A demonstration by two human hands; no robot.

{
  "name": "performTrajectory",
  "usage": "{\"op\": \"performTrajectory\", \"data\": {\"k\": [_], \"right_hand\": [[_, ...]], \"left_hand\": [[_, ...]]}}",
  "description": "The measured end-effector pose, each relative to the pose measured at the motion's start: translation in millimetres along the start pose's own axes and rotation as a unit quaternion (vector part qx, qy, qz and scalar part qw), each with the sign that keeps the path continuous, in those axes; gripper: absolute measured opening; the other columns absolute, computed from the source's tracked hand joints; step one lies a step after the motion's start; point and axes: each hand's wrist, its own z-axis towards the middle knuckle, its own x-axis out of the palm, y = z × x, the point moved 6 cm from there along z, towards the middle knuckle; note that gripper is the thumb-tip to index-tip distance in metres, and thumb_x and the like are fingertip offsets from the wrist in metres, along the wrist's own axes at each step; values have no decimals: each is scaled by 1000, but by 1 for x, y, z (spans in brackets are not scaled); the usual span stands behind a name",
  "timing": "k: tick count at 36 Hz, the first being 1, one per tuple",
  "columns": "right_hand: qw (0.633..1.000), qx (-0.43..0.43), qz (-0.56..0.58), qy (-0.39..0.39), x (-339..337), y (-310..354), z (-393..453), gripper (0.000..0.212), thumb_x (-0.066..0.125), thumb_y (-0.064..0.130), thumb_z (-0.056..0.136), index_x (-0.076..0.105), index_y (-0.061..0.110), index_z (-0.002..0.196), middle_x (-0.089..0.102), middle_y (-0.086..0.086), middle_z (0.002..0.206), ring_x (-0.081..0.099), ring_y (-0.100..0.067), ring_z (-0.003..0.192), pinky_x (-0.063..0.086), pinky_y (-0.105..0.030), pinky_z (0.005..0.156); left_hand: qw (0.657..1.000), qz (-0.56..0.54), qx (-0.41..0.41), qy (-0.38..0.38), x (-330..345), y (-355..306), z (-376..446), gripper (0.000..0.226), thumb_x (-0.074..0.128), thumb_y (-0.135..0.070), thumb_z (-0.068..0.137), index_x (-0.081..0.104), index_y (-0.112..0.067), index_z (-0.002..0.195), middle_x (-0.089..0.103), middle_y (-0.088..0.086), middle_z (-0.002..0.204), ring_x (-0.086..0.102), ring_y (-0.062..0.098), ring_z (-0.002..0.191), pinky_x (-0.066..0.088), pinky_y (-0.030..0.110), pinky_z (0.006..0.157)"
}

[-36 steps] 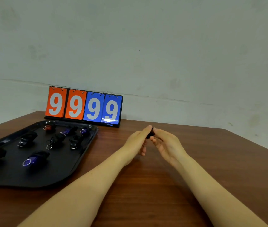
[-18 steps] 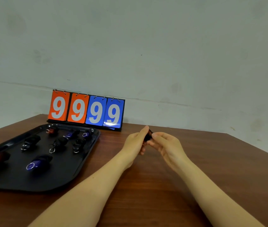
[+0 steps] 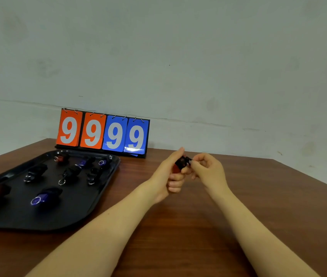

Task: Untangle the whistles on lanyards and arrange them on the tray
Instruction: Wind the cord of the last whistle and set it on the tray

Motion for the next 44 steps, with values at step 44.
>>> {"op": "performTrajectory", "data": {"k": [44], "right_hand": [[811, 295, 499, 79, 31, -41, -2, 9, 50, 13, 95, 56, 7, 90, 57, -1, 71, 37, -3, 50, 21, -15, 39]], "left_hand": [[972, -112, -5, -204, -15, 16, 18, 26, 45, -34, 96, 53, -14, 82, 37, -4, 48, 28, 10, 43, 29, 23, 46]]}}
